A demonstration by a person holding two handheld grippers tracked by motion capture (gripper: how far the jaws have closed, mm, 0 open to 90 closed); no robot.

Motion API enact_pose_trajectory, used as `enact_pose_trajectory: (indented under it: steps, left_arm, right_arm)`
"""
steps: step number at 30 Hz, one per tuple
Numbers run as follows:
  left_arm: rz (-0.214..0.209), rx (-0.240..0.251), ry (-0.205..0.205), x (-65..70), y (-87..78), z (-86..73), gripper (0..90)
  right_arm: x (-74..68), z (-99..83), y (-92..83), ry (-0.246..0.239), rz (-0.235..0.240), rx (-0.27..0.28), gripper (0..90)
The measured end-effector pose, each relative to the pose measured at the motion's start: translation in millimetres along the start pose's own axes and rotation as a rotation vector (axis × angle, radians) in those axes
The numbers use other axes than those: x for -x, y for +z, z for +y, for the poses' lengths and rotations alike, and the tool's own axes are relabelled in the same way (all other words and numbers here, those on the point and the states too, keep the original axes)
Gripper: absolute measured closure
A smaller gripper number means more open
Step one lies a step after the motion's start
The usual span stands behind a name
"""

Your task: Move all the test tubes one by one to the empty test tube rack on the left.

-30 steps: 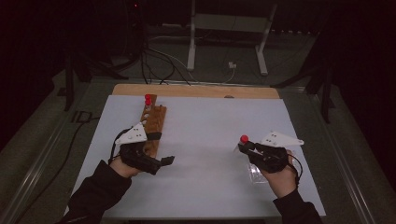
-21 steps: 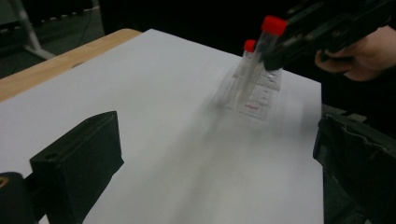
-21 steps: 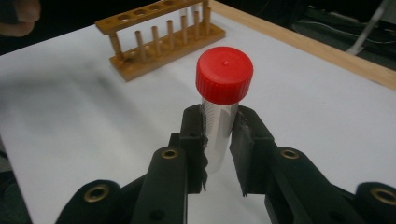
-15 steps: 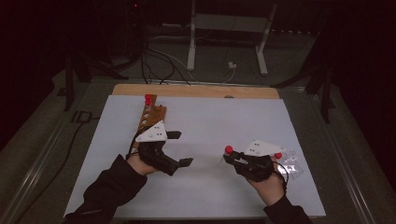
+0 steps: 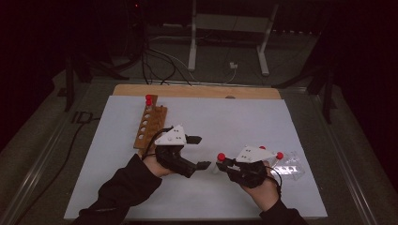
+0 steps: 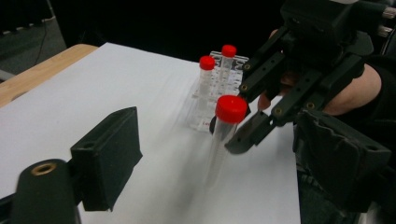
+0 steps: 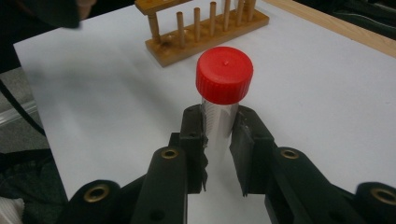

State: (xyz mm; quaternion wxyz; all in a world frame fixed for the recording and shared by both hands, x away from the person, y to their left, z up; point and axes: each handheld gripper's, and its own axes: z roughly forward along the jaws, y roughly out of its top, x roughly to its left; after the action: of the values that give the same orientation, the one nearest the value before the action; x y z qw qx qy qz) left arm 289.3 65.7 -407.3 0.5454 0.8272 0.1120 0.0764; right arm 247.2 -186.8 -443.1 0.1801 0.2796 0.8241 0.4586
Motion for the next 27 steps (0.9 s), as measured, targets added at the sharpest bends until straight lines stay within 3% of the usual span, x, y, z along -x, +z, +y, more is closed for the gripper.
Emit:
enact_pose_trajectory:
  steps: [6, 16, 19, 25, 27]
  left_arm:
    - [-0.008, -0.021, 0.026, 6.1, 14.9, 2.6, 22.0]
    - [-0.017, -0.027, 0.074, 12.4, 28.7, 1.8, 48.2]
    - [-0.007, -0.053, 0.112, 14.0, 32.0, 1.1, 54.8]
    - [-0.02, -0.068, 0.13, 15.0, 34.6, -0.9, 70.1]
    - [-0.02, -0.078, 0.139, 15.6, 34.9, -0.4, 71.0]
  right_arm:
    - [-4.7, 1.2, 1.2, -0.007, 0.017, -0.001, 75.0]
    - [-8.2, 1.2, 3.0, -0.011, 0.033, -0.004, 75.0]
    - [-8.4, 1.3, 3.0, -0.015, 0.036, -0.004, 75.0]
    - [-8.4, 1.2, 2.9, -0.01, 0.036, -0.006, 75.1]
    - [-8.1, 0.8, 3.2, -0.007, 0.037, -0.008, 75.0]
